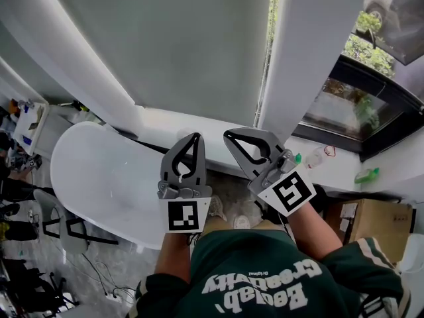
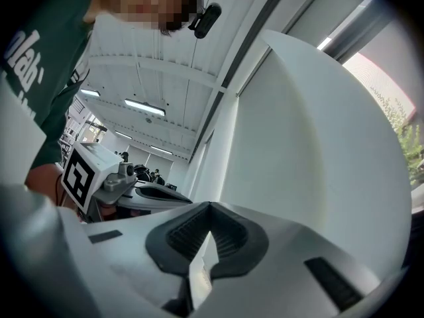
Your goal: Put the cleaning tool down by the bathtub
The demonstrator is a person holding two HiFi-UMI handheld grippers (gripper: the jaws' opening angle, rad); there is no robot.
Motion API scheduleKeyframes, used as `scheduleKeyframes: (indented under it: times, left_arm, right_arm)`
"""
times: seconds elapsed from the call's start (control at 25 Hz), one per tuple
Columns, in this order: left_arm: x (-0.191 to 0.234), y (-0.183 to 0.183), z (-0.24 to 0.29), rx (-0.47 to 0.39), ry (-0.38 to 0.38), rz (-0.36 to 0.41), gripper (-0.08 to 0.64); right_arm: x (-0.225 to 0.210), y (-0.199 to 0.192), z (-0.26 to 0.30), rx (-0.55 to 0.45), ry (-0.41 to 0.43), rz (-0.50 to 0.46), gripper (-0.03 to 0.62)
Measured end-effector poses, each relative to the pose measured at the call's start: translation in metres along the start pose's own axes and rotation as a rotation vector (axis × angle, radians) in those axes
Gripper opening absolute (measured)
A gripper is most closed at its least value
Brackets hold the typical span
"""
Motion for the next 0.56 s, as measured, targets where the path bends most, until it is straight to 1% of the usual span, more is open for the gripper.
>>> scheduleKeyframes:
  times: [0.12,0.32,0.56]
  left_arm:
    - [-0.003,0.002,0.0,-0.008,-0.013,0.01,0.005]
    - [-0.005,0.007,0.003,-0.02,-0.01,0.014,0.005]
    - [-0.007,0.011,0.001,-0.034,-0.022,0.022,0.005]
  right_arm:
    - [-0.001,0.001,-0.002,0.002,-0.011,0.002,0.015]
    - [-0.004,0.002,-0.007,0.002,-0.028,0.003,0.015]
    - [-0.001,0.001,-0.007,-0.007,-0.027,0.0,0.015]
Point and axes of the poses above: the fingertips, and each gripper's own axes: z forward along the fingers, x to its left, y out of its top, the point moved 5 cm from there along -z, backward along the fingers, and after that the axes turned 5 degrees about -x, right-handed, at the moved point
